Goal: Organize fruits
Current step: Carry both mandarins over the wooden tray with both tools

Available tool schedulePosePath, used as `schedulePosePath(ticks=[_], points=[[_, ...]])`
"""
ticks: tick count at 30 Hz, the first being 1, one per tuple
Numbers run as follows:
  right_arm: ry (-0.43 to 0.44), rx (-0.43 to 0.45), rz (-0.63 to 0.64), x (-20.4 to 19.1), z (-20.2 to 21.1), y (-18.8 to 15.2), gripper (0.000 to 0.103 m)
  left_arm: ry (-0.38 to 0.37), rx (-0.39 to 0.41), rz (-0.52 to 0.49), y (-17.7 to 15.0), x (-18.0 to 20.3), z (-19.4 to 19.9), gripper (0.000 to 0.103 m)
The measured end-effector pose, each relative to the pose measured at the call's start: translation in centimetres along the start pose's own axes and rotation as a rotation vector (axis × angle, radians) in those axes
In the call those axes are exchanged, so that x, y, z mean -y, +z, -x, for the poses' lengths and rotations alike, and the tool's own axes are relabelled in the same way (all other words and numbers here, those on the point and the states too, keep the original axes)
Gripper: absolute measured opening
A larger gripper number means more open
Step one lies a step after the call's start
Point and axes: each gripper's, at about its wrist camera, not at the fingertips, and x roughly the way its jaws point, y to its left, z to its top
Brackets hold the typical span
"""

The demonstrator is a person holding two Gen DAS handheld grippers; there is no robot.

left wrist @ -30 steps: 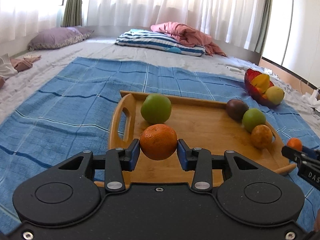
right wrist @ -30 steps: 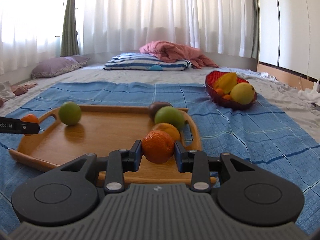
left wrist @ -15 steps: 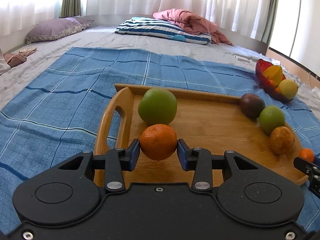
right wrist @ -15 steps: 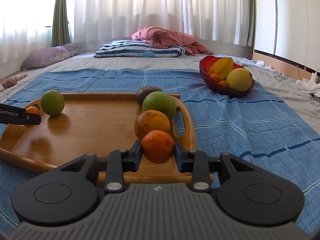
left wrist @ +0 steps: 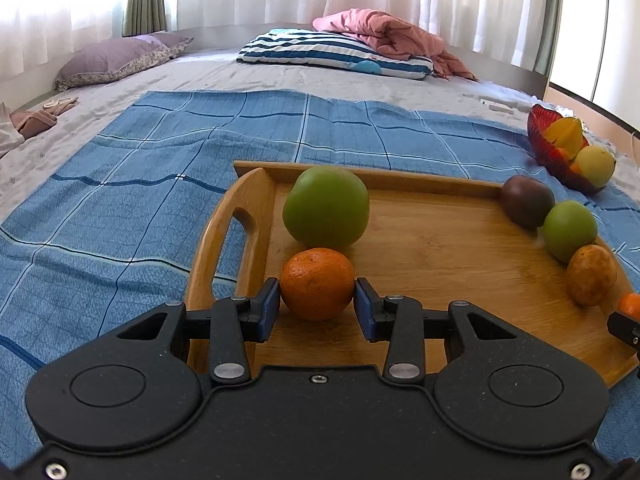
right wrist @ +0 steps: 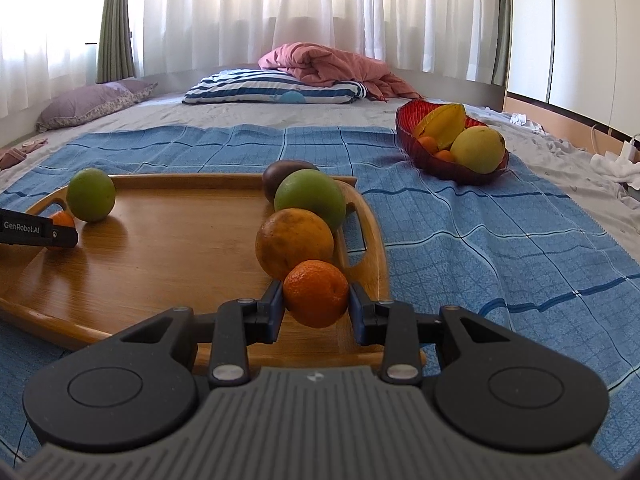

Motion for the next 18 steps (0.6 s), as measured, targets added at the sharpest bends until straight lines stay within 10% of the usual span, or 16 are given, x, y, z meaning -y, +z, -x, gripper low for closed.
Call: schedulePosePath(ticks=[18], points=[[0.014, -0.031, 0.010, -0.20, -0.61, -0.17, 0.040, 0.003, 0.001, -0.002, 0.07, 0.03, -0.04, 0.039]])
